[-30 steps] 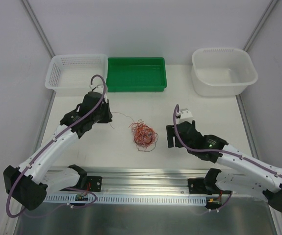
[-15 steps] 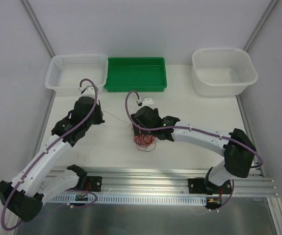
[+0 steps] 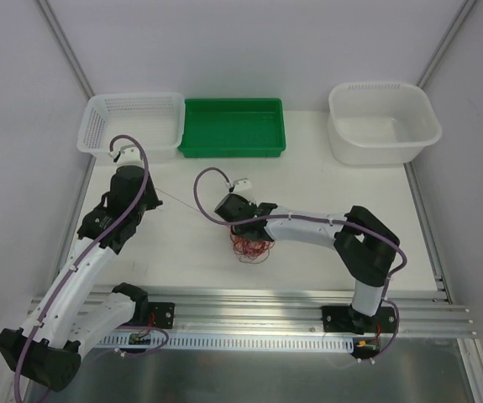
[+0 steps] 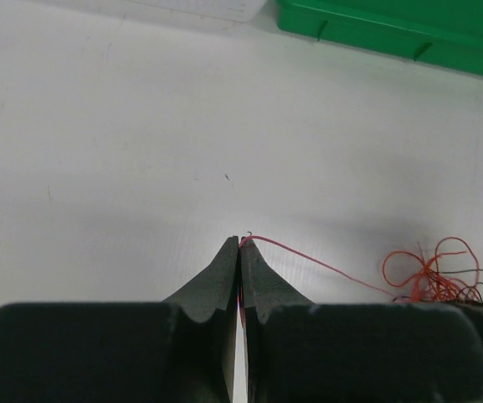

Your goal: Untangle the cables

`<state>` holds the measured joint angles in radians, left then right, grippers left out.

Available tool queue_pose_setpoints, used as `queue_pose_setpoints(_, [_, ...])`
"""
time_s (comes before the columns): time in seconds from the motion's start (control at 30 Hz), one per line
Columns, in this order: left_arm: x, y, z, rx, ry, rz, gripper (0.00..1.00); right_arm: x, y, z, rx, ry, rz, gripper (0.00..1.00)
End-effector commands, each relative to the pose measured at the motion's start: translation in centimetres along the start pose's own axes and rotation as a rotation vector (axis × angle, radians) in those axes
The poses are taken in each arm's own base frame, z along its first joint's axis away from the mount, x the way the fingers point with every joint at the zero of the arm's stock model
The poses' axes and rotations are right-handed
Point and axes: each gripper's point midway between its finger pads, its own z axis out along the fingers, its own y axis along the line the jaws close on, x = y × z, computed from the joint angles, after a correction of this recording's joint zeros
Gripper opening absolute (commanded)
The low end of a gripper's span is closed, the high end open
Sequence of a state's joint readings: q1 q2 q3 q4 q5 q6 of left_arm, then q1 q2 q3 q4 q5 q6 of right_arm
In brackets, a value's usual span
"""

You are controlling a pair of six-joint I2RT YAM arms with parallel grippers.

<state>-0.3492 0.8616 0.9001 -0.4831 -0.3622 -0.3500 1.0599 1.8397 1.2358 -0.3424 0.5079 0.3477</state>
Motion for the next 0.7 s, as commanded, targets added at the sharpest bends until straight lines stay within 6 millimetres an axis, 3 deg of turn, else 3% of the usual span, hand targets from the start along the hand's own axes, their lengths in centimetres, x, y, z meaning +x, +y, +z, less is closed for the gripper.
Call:
queue_pose_setpoints(0.0, [-0.8,1.3,0.4,-0.05,-0.037,-0.037,0.0,-1.2,-2.8,-2.8,0.052,-0.061,0.021,0.21])
queue_pose_setpoints(0.03, [-0.8,1.7,0.5,-0.059,-0.037,-0.046,0.0,-0.9,-4.0,-3.3,0.077,-0.068,0.002,0.09])
queue_pose_setpoints(0.1, [-0.9,2.5,0.8,-0.088,-0.034,-0.064,0.0,-2.3,-5.2,-5.9,0.059,-0.123,0.016,0.01])
queue_pose_setpoints(0.17, [-0.9,3.3,0.9,-0.11,-0.034,-0.079,0.0,-2.6,-6.2,-7.5,0.041,-0.143,-0.023,0.01])
queue_pose_setpoints(0.2, [-0.9,3.5,1.0,-0.116,-0.031,-0.085,0.0,-4.0,-6.6,-9.7,-0.002,-0.193,-0.003,0.01])
queue_pose_setpoints(0.27, [-0.9,3.8,1.1,-0.128,-0.027,-0.091,0.0,-4.7,-7.7,-11.8,-0.029,-0.231,-0.02,0.01])
queue_pose_setpoints(0.3, [-0.9,4.2,1.3,-0.14,-0.022,-0.099,0.0,-5.7,-8.4,-13.9,-0.064,-0.279,0.006,0.01])
queue_pose_setpoints(0.4, [-0.8,4.9,1.4,-0.163,-0.014,-0.114,0.0,-6.4,-11.4,-16.2,-0.072,-0.328,0.054,0.01])
queue_pose_setpoints(0.43, [-0.8,5.1,1.4,-0.168,-0.013,-0.114,0.0,-7.3,-13.5,-18.1,-0.076,-0.385,0.117,0.01])
queue_pose_setpoints(0.67, [-0.7,6.4,1.6,-0.21,0.003,-0.142,0.0,-6.9,-20.6,-22.4,-0.117,-0.575,0.332,0.01])
